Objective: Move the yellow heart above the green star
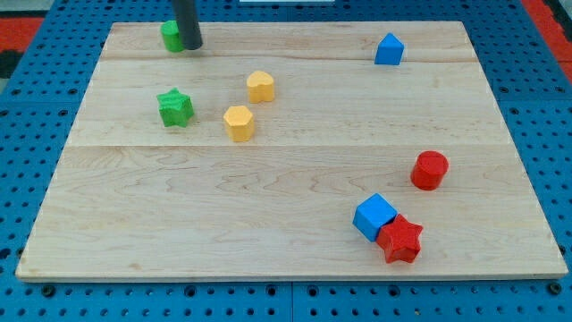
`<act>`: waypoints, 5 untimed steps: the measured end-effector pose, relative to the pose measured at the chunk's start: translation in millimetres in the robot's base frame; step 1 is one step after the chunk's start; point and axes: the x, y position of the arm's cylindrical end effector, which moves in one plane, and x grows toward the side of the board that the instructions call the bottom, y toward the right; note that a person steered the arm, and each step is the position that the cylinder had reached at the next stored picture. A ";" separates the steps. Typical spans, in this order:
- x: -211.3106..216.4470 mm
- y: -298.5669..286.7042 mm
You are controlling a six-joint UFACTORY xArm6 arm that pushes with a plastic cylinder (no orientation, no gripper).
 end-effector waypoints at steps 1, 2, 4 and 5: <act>-9.1 71.7; 4.8 148.3; 99.4 130.3; 100.2 86.6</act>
